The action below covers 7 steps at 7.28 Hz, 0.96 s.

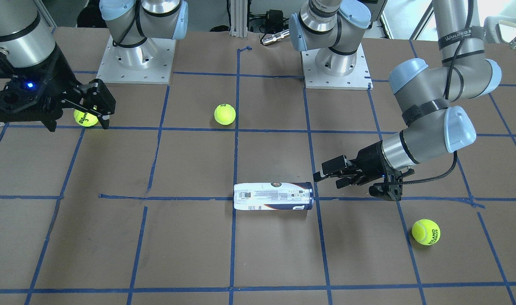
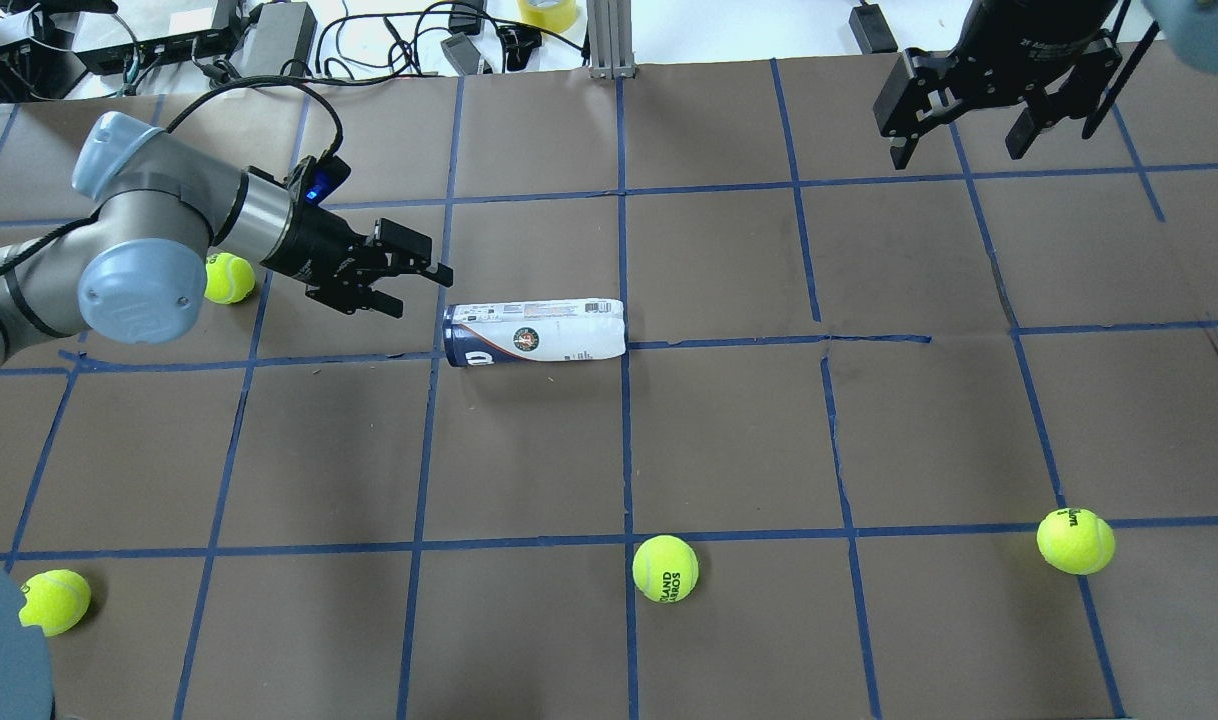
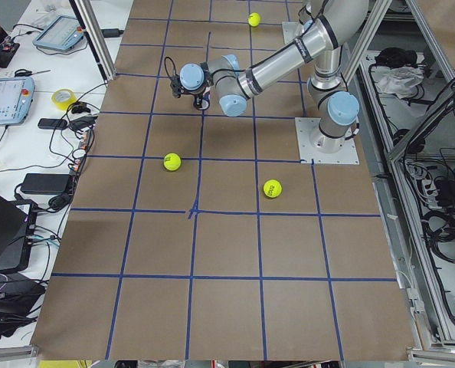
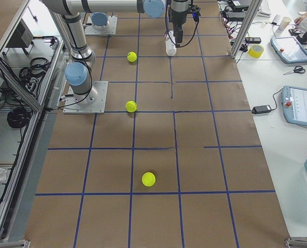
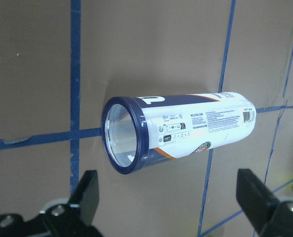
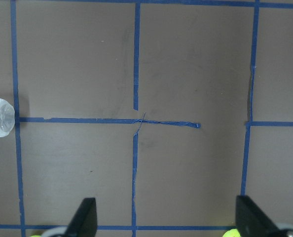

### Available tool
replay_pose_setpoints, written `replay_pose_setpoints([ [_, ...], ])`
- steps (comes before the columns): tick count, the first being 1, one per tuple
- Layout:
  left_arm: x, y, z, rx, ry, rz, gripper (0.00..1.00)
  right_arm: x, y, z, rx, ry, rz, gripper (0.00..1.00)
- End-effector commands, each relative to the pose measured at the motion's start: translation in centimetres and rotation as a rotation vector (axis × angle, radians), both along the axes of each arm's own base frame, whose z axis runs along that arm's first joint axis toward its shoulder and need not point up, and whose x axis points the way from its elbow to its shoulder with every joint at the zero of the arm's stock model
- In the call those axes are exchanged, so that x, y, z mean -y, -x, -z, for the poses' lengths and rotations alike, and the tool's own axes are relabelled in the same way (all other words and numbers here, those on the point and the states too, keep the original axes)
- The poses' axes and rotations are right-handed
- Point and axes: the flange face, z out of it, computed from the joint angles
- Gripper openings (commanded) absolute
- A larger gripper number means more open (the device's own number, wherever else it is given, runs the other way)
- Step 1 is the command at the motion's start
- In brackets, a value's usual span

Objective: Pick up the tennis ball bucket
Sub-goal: 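Reach the left gripper toward the can's blue open end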

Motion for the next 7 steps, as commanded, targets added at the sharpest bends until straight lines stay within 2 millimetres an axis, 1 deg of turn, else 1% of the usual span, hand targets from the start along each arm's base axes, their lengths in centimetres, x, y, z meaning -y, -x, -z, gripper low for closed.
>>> replay_pose_setpoints([
  [1, 0.5, 1.2, 2.1, -0.006, -0.004, 0.028, 1.00, -0.6, -0.3, -1.0, 0.013, 0.002, 0.178, 1.00],
  [3, 0.9, 1.5, 3.3, -0.005, 0.007, 0.032, 1.00, -2.2, -0.7, -1.9, 0.016, -0.039, 0.195, 1.00],
  [4, 1.0, 1.5, 3.4, -0.005, 0.008, 0.034, 1.00, -2.4, -0.6, -1.3, 0.012, -0.058, 0.192, 1.00],
  [5, 1.0, 1.8, 3.7, -0.006, 0.007, 0.038, 1.00, -2.7, -0.7, -1.5, 0.014, -0.055, 0.190, 1.00],
  [6, 0.9, 2.3, 4.1, -0.008, 0.000, 0.046, 1.00, -2.5, -0.7, -1.0, 0.013, -0.065, 0.190, 1.00],
  [7, 0.7, 2.7, 4.4, -0.007, -0.006, 0.052, 1.00, -2.7, -0.7, -0.6, 0.011, -0.093, 0.183, 1.00],
])
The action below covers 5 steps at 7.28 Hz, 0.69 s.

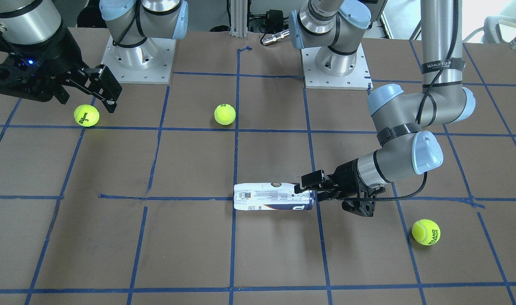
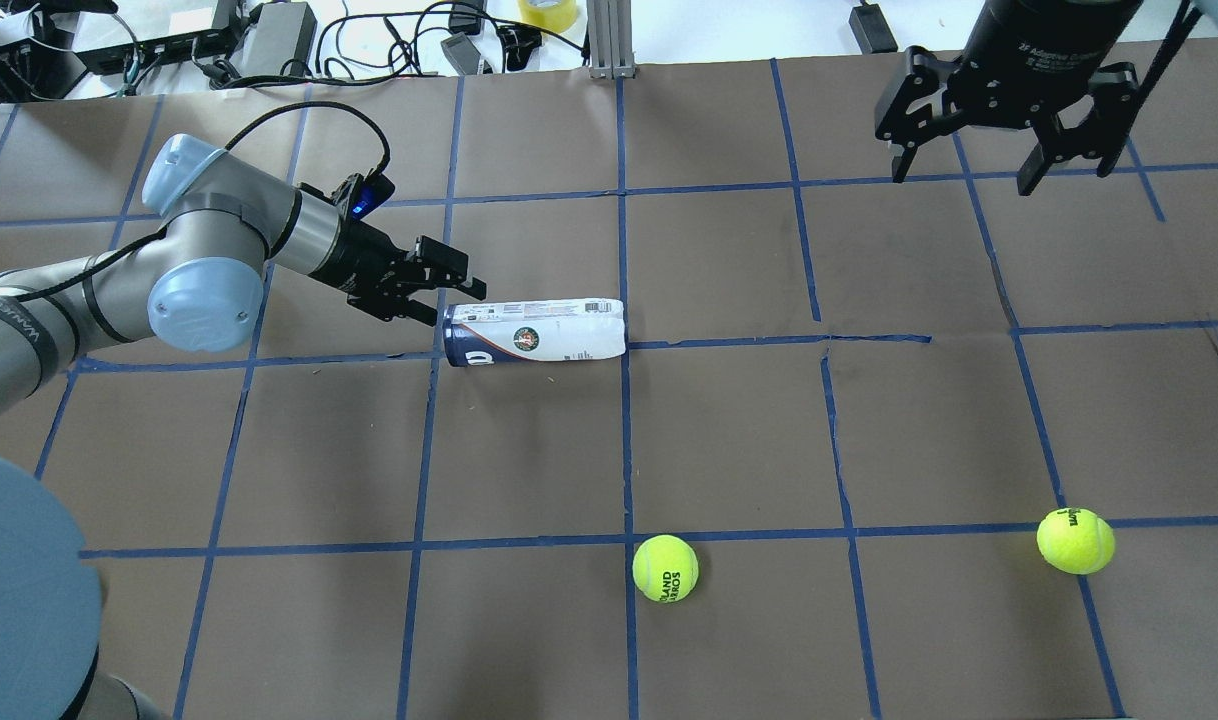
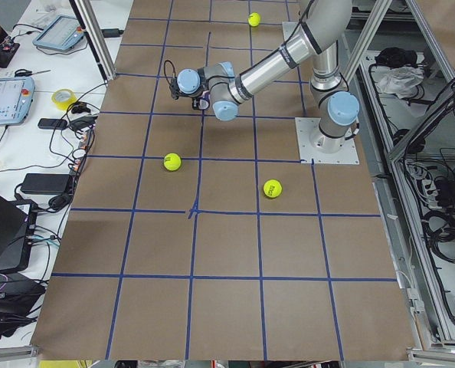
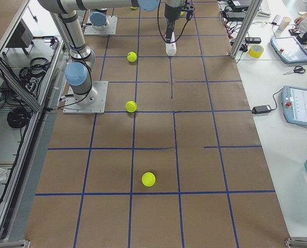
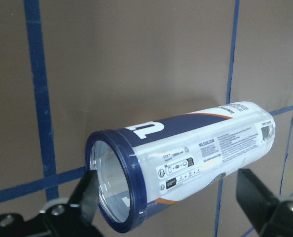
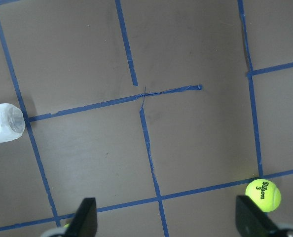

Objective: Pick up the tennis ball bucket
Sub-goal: 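Grip the can's blue rim with the left gripper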

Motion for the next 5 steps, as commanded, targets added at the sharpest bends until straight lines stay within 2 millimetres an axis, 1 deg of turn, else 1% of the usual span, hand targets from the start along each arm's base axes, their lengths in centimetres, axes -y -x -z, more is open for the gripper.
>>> replay_pose_setpoints([
  [1, -0.20, 0.76, 0.50, -0.006, -0.011, 0.008, 1.00, -0.17, -0.01, 0.38, 0.000, -0.027, 0.000, 1.00],
  [2, -0.27, 1.11, 0.53, -0.039, -0.013, 0.003, 1.00, -0.66, -0.03, 0.07, 0.000, -0.033, 0.003, 1.00],
  [3, -0.68, 1.28, 1.13, -0.043, -0.027, 0.003, 1.00, -0.69, -0.05, -0.22, 0.001, -0.022, 0.003, 1.00],
  [5, -0.81, 1.39, 1.25, -0.043, -0.030, 0.005, 1.00, -0.48, -0.21, -0.51, 0.002, 0.002, -0.003, 1.00],
])
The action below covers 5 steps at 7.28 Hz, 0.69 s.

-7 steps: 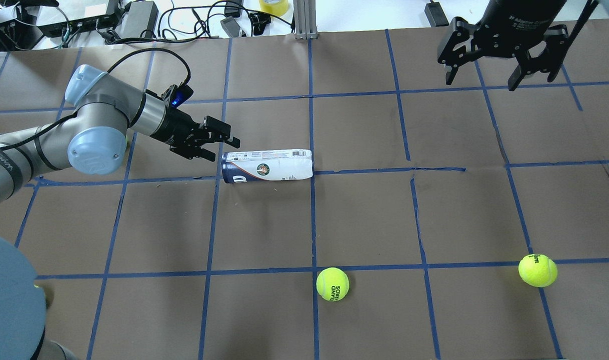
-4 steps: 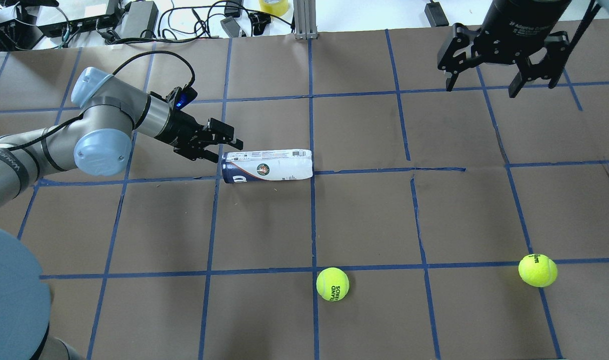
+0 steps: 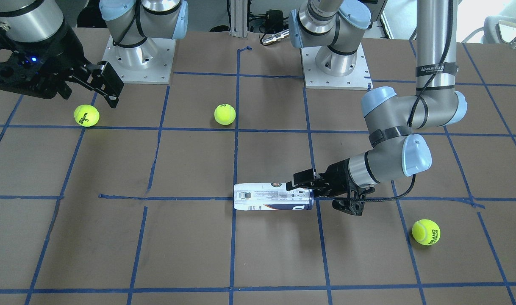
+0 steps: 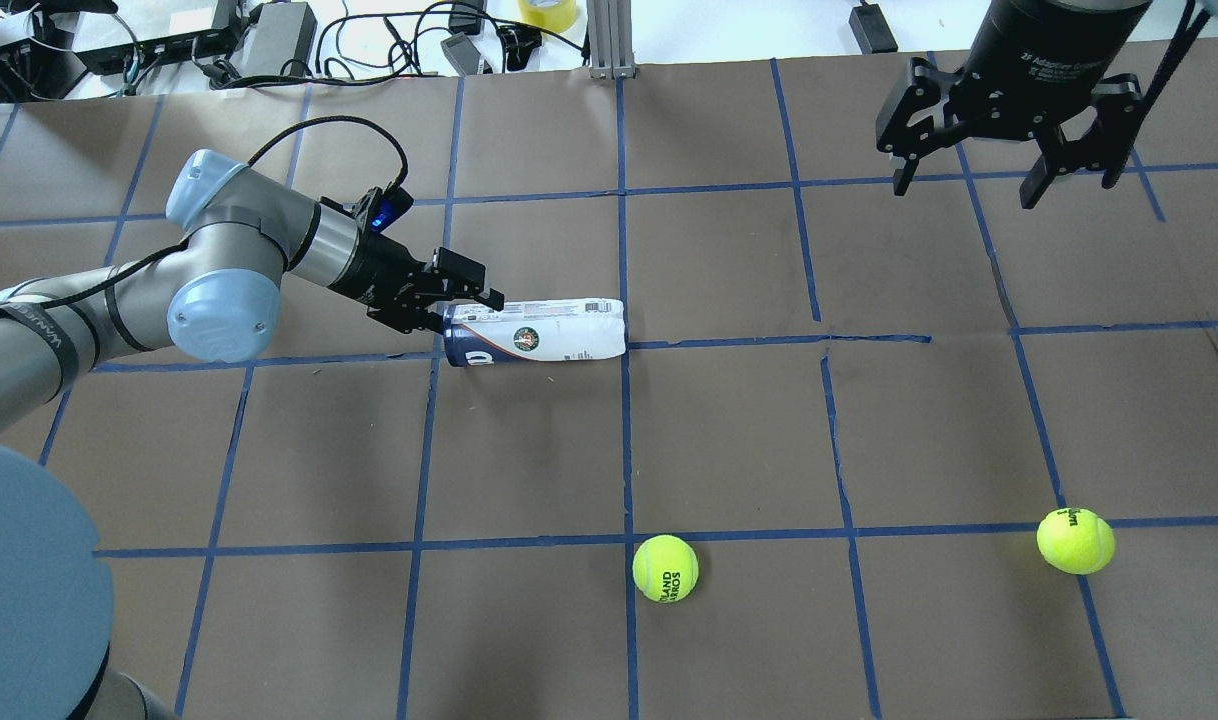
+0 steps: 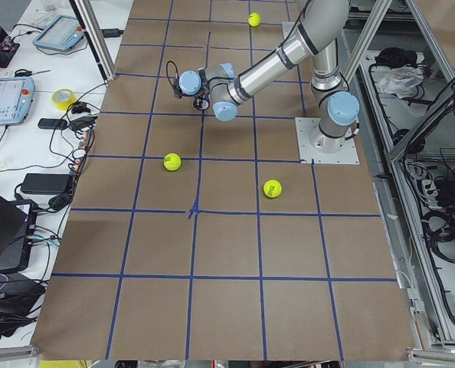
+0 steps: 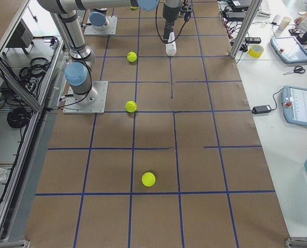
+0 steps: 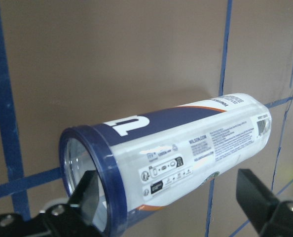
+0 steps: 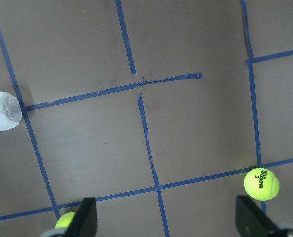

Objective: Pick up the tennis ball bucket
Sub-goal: 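Grip the can's blue rim with the left gripper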

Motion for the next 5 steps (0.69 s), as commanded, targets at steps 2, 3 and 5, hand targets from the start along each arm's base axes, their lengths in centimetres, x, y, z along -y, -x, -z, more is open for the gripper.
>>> replay_pose_setpoints([
  [2, -0.1, 0.0, 0.1, 0.007, -0.004, 0.000, 0.40, 0.2, -1.7, -0.4, -0.002, 0.050, -0.030, 1.00],
  [3, -0.1, 0.1, 0.0, 0.002, -0.013, -0.012, 0.00, 0.1, -1.8, -0.5, -0.002, 0.052, -0.032, 1.00],
  [5, 0.9, 0.4, -1.8, 0.027, -0.053, -0.102, 0.00, 0.3, -1.8, -0.3, 0.000, 0.049, -0.033, 1.00],
])
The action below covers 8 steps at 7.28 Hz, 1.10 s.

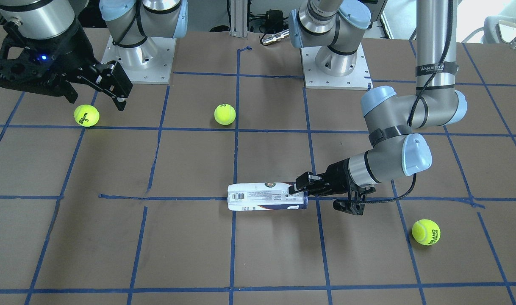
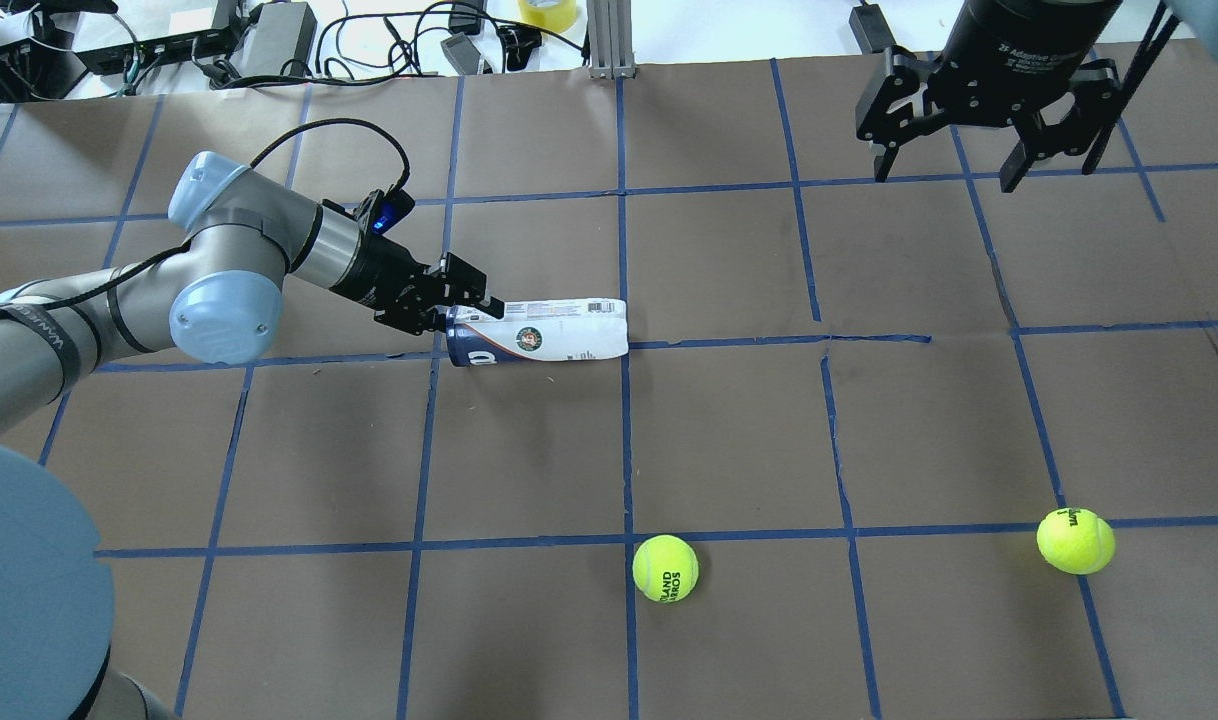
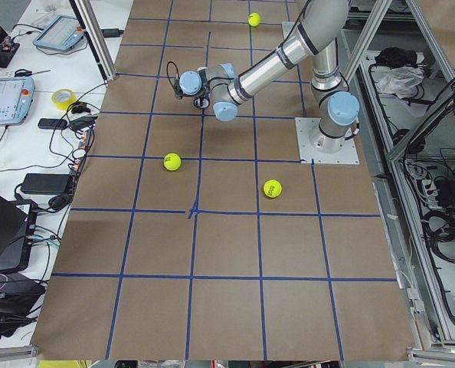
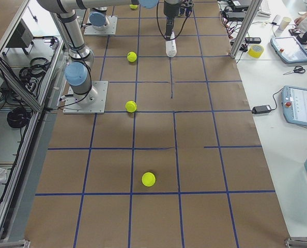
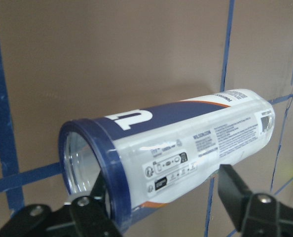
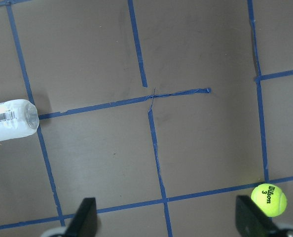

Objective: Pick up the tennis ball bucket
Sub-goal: 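Tilt the can upright with the left gripper, lifting its rim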

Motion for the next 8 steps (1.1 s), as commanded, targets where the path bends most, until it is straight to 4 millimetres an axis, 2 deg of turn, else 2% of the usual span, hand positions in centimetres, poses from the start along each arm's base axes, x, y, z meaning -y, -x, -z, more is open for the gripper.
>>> replay_pose_setpoints([
  [1, 1.6, 1.1, -2.8, 0.062, -0.018, -0.068, 0.00, 0.1, -0.1, 0.2, 0.001, -0.004, -0.002, 1.00],
  [2, 2.9, 1.8, -5.1, 0.122, -0.027, -0.120, 0.00, 0.0, -0.1, 0.2, 0.001, -0.004, -0.002, 1.00],
  [4, 5.3, 3.1, -11.6, 0.181, 0.010, -0.197, 0.00, 0.1, 0.0, 0.3, -0.001, -0.007, -0.002, 1.00],
  [5, 5.8, 3.7, -15.1, 0.254, 0.051, -0.209, 0.00, 0.0, -0.1, 0.2, 0.001, -0.004, -0.002, 1.00],
  [6, 5.8, 5.3, -17.7, 0.408, 0.118, -0.178, 0.00, 0.1, 0.0, 0.3, -0.001, -0.009, -0.002, 1.00],
  [7, 5.8, 6.9, -19.4, 0.499, 0.167, -0.166, 0.00, 0.0, -0.1, 0.2, 0.001, -0.004, -0.002, 1.00],
  [8, 6.3, 7.0, -20.9, 0.537, 0.202, -0.176, 0.00, 0.1, -0.1, 0.3, 0.001, -0.007, -0.002, 1.00],
])
